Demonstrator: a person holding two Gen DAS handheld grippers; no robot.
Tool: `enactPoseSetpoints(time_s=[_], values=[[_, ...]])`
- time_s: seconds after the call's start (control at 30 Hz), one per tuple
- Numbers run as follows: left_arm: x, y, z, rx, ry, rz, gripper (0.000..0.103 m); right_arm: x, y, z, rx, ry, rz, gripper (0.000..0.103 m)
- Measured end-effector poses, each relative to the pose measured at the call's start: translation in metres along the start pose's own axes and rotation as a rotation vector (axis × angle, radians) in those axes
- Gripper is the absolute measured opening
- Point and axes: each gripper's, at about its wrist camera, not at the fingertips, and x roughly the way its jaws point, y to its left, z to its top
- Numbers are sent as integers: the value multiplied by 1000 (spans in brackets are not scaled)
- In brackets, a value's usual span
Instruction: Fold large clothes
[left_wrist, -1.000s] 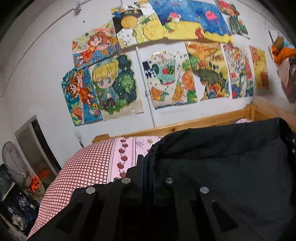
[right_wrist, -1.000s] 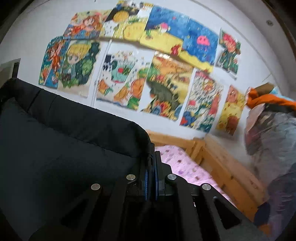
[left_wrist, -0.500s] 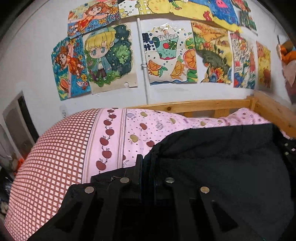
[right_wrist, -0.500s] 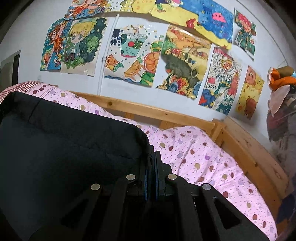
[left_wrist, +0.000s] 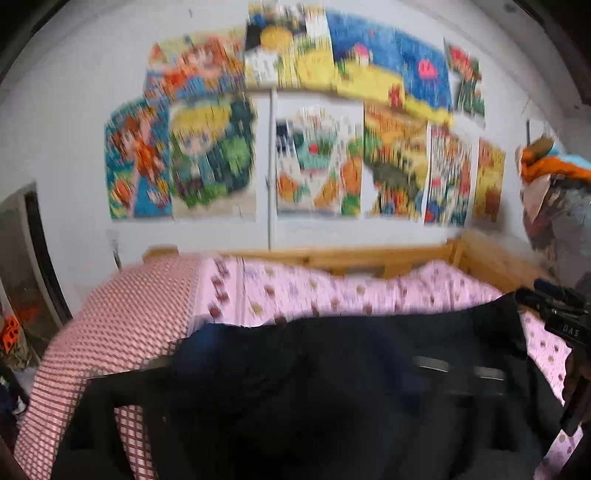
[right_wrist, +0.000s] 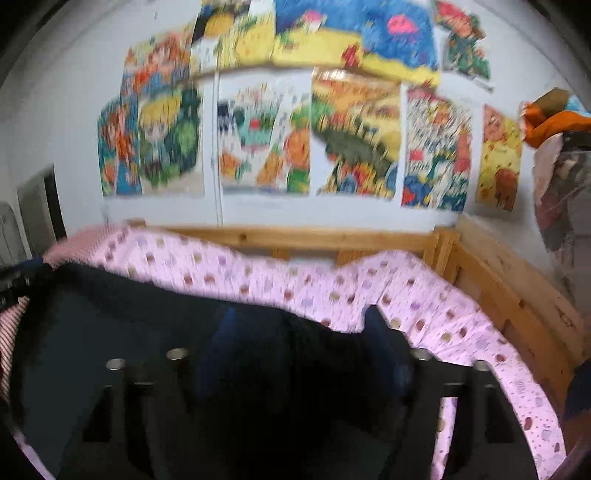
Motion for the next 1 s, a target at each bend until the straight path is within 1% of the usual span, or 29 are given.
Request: enactPoseSetpoints(time_s=[0.03,0.07,0.1,0.13,0.17,0.2,0.27,0.3,0.33,0.43,0.47,0.53,0.6,0.67,0.7,0.77,0.83,0.87,0.93,1.0], values=[[-10,1,1,10,-30,-2,99,-8,-4,2,9,-4,10,69],[-14,0,1,24,-32,-9,99,-12,-6,2,14,-2,20,70],[-18,-2,0,43,-24,-14,99,-17,-8,-1,18,1,36,73],[-20,-3,-4,53,-12,-18,99,-20,-9,-4,18,7,53,77],[-20,-4,-9,59,8,-34,99,-21,-9,-10,15,20,81,78],[-19,-6,-15,63,26,-56,99,-21,-9,-14,14,34,103,79],[-15,-9,-30,77,62,-97,99,-11,-8,-29,13,105,178,79],[-12,-12,-37,92,76,-102,99,-6,-8,-35,17,127,198,79],[-9,-15,-45,112,92,-100,99,2,-9,-42,22,159,219,79],[21,-25,-63,187,175,-65,99,26,-8,-60,24,248,259,79],[33,-27,-67,208,193,-39,99,36,-8,-65,19,279,253,79],[52,-29,-70,229,212,2,101,50,-8,-70,9,293,225,79],[68,-25,-65,194,232,2,101,62,-13,-71,10,298,190,79],[82,-20,-56,160,227,30,101,79,-31,-71,89,317,102,79],[88,-17,-54,146,233,37,101,84,-37,-70,119,326,77,79],[105,-7,-48,91,258,59,101,101,-55,-71,173,336,24,79],[120,6,-47,24,289,57,101,113,-65,-75,176,342,-7,79],[127,13,-51,-22,311,29,103,120,-68,-77,174,352,-8,79],[138,24,-61,-85,343,-17,103,132,-76,-82,213,377,22,82],[142,28,-72,-111,341,-34,103,139,-80,-91,256,384,64,84]])
